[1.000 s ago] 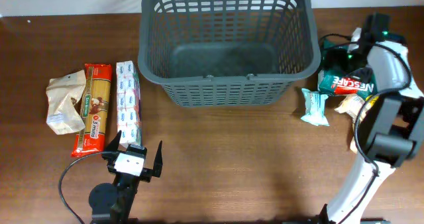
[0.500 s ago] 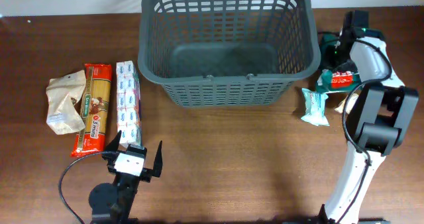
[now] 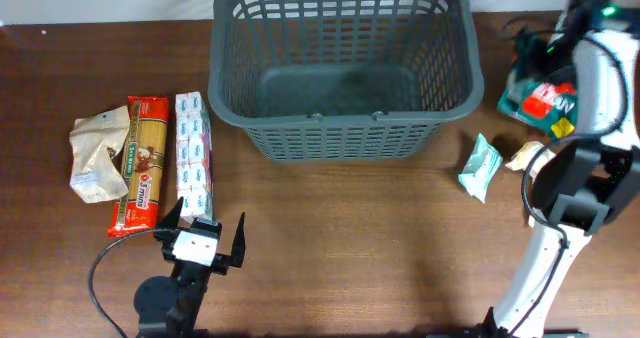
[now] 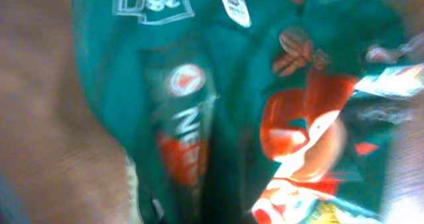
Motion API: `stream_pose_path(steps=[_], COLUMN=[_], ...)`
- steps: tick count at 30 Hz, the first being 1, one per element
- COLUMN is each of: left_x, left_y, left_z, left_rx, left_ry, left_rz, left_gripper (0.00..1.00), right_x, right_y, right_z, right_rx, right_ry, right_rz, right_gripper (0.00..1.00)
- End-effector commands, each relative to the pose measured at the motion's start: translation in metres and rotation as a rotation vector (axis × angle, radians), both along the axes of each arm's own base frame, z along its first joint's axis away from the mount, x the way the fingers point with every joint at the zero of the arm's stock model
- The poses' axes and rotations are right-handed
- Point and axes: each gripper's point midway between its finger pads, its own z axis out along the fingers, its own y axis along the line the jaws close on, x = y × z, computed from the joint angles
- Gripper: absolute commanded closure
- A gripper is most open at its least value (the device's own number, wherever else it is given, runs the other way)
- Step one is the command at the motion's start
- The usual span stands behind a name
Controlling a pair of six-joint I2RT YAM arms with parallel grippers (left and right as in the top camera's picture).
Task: Pack container
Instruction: 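Lift the Nescafe pack and drop it into the grey basket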
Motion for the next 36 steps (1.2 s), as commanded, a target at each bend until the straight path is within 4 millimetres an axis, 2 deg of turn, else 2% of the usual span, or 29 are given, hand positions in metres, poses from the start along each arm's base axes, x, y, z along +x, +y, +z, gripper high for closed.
stream_pose_path(steps=[1,3,6,12,16,18,22,25,26,29,33,36], left_x=[0.0,0.0,0.0,0.0,0.0,0.0,0.0,0.0,0.0,0.0,0.0,0.0], left_y=[-0.001,-0.001,-0.001,-0.001,-0.001,-0.001,-0.001,-0.001,-0.001,-0.001,-0.001,-0.001], left_z=[0.0,0.0,0.0,0.0,0.0,0.0,0.0,0.0,0.0,0.0,0.0,0.0], left_rx=[-0.008,-0.008,-0.008,-0.008,-0.008,-0.008,-0.008,-0.008,-0.008,-0.008,-0.008,-0.008], left_ry=[-0.004,-0.004,-0.004,-0.004,-0.004,-0.004,-0.004,-0.004,-0.004,-0.004,-0.004,-0.004], left_rz=[-0.006,-0.006,-0.006,-0.006,-0.006,-0.006,-0.006,-0.006,-0.006,-0.006,-0.006,-0.006], left_gripper=[0.01,0.01,0.01,0.01,0.01,0.01,0.01,0.01,0.01,0.01,0.01,0.01], right_x=[0.006,0.002,-0.003,-0.007,-0.008,-0.01,-0.018,-0.026,-0.032,-0.047,-0.061,-0.072], right_y=[-0.001,0.003,0.007,0.014,0.014,0.015,0.027,0.047,0.057,0.076,0.109,0.145], right_z=[0.124,0.15,0.168,0.165,0.173,0.18,0.208,0.243,0.261,0.292,0.319,0.335], right_rx=[-0.1,-0.118,-0.127,-0.119,-0.124,-0.129,-0.145,-0.185,-0.213,-0.26,-0.257,-0.263], right_ry=[-0.268,-0.315,-0.346,-0.324,-0.342,-0.357,-0.418,-0.497,-0.534,-0.596,-0.666,-0.71], right_rz=[0.03,0.042,0.046,0.056,0.056,0.056,0.073,0.135,0.159,0.171,0.235,0.337], right_gripper=[0.96,0.96,0.96,0.96,0.96,0.96,0.96,0.96,0.96,0.97,0.96,0.96])
